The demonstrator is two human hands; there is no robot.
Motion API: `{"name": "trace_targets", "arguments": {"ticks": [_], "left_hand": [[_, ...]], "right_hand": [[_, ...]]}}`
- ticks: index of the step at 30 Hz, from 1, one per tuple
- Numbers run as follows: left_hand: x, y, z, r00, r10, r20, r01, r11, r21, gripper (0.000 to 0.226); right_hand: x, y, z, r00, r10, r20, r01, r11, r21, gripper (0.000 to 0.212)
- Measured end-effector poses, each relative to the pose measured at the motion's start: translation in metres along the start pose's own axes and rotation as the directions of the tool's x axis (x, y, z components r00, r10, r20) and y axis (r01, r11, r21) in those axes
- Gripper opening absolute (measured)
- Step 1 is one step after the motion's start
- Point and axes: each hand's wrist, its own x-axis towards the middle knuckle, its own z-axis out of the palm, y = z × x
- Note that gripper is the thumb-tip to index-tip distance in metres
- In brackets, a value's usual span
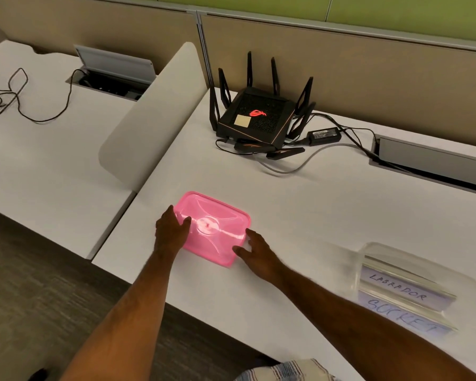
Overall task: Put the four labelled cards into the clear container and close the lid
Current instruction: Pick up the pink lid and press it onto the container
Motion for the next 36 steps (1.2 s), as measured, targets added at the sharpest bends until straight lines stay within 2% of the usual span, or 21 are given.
{"name": "trace_targets", "arguments": {"ticks": [3, 7, 14, 18, 21, 27, 29, 32, 34, 36], "left_hand": [[0.001, 0.003, -0.002, 1.0, -0.029, 0.001, 0.029, 0.999, -0.02, 0.068], [0.001, 0.008, -0.005, 0.999, -0.039, -0.03, 0.038, 0.998, -0.048, 0.07], [-0.007, 0.026, -0.015, 0.994, 0.01, -0.106, -0.021, 0.995, -0.099, 0.071], [-0.016, 0.04, -0.019, 0.991, 0.066, -0.118, -0.078, 0.991, -0.105, 0.074], [-0.024, 0.053, -0.021, 0.985, 0.095, -0.141, -0.127, 0.964, -0.232, 0.071], [-0.043, 0.092, -0.02, 0.986, 0.087, -0.139, -0.143, 0.872, -0.468, 0.047], [-0.051, 0.106, -0.018, 0.996, 0.04, -0.08, -0.078, 0.823, -0.562, 0.057], [-0.058, 0.12, -0.015, 0.999, -0.03, 0.022, 0.037, 0.779, -0.625, 0.101], [-0.063, 0.13, -0.014, 0.998, -0.028, 0.058, 0.059, 0.756, -0.652, 0.106], [-0.068, 0.135, -0.011, 0.996, 0.003, 0.088, 0.057, 0.732, -0.679, 0.093]], "right_hand": [[0.002, -0.006, 0.0, 0.999, 0.042, -0.011, -0.04, 0.985, 0.168, 0.067], [-0.004, -0.015, -0.004, 0.997, 0.072, -0.012, -0.065, 0.943, 0.326, 0.074], [-0.024, -0.031, -0.03, 0.99, 0.058, -0.127, 0.011, 0.876, 0.483, 0.055], [-0.032, -0.033, -0.047, 0.982, 0.052, -0.184, 0.045, 0.87, 0.491, 0.065], [-0.035, -0.03, -0.061, 0.976, 0.051, -0.21, 0.058, 0.874, 0.483, 0.069], [-0.049, -0.021, -0.091, 0.946, 0.023, -0.324, 0.148, 0.857, 0.494, 0.038], [-0.054, -0.017, -0.101, 0.938, 0.02, -0.347, 0.194, 0.799, 0.569, 0.029], [-0.061, -0.01, -0.118, 0.933, 0.019, -0.36, 0.247, 0.695, 0.676, 0.021], [-0.066, -0.005, -0.128, 0.923, 0.03, -0.384, 0.277, 0.641, 0.716, 0.02], [-0.07, 0.001, -0.136, 0.909, 0.04, -0.415, 0.305, 0.614, 0.728, 0.018]]}}
